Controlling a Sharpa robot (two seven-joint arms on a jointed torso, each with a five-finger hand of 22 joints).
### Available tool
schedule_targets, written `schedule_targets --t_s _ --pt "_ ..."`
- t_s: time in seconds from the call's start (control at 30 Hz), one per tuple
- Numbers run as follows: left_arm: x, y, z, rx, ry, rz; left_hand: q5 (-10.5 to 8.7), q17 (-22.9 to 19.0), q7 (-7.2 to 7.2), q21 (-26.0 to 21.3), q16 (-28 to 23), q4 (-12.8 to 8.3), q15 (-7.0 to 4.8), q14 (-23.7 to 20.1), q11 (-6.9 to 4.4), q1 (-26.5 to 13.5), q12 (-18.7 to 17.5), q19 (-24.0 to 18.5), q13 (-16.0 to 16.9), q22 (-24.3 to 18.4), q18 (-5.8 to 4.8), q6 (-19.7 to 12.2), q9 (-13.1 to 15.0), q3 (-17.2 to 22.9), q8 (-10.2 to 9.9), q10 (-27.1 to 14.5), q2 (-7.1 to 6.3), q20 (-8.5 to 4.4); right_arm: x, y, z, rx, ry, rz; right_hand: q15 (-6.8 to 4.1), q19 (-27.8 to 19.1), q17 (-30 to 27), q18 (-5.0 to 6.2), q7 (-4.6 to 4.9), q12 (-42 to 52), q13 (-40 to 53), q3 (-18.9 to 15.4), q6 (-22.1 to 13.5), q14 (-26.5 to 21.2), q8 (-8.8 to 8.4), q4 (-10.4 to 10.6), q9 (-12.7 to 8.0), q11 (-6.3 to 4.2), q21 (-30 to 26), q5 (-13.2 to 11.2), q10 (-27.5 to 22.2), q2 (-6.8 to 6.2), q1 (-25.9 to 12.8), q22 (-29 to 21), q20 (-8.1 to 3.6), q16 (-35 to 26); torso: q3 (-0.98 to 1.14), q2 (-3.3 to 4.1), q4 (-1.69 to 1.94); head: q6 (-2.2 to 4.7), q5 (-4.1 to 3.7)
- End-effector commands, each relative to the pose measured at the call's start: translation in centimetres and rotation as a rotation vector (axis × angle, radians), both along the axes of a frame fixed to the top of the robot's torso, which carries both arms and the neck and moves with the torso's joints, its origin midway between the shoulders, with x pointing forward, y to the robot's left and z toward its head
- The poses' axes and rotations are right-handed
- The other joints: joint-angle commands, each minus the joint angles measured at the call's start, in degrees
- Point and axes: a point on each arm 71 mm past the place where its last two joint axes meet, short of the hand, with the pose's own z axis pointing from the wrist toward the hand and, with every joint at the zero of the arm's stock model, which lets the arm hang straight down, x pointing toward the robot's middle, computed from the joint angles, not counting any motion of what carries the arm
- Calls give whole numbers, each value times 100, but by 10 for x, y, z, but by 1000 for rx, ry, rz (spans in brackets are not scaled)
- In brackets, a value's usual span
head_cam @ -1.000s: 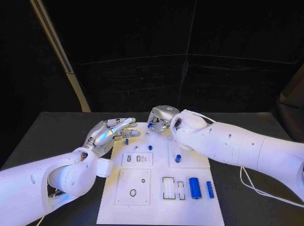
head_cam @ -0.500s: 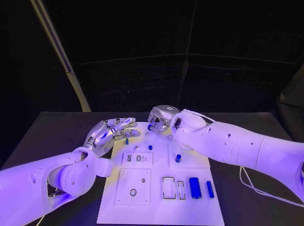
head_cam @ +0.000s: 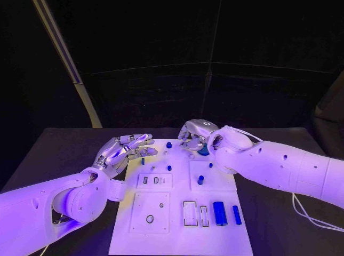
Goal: Assemble the parts on the task board
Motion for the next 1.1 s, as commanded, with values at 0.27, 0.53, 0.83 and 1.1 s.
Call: schedule_targets --t_s 0.27,0.53,0.83,1.1 --pt "-1 1 2 -8 -4 -11 4 10 6 -33 -30 -46 11 -29 8 66 -19 -21 -8 -10 33 36 -4 3 -22 41 10 7 -8 -65 4 130 189 -157 -276 839 2587 -303 -253 2257 1898 -965 -208 442 -2 601 -27 -349 740 668 1377 -428 -526 1280 -304 1821 -1 -26 -113 19 21" --pt "-1 -1 2 -10 -4 -16 4 10 6 -33 -30 -46 11 -29 8 66 -19 -21 -8 -10 33 36 -4 3 -22 41 10 7 -4 -87 -2 89 254 -210 -182 904 3176 -340 -157 3914 3913 -1889 -497 377 198 1091 -19 -243 899 894 544 -270 -154 1544 -209 2237 -2 -17 -69 36 -33" --pt "0 0 1 -9 -3 -15 4 10 6 -33 -30 -46 11 -29 8 66 -19 -21 -8 -10 33 36 -4 3 -22 41 10 7 -2 -80 -5 21 267 -189 -160 914 3525 -348 -146 4471 4585 -2094 -564 422 295 1137 -20 -230 942 905 625 -190 119 1616 -187 2426 -9 -15 -70 7 -38" --pt "0 0 1 -9 -2 -16 4 10 6 -33 -30 -46 11 -29 8 66 -19 -21 -8 -10 33 36 -4 3 -22 41 10 7 0 -74 -6 -5 256 -179 -156 979 3871 -374 -151 5139 5308 -2192 -541 472 394 1101 -17 -234 1018 903 851 -99 323 1761 -183 2609 -10 -15 -63 -8 -40"
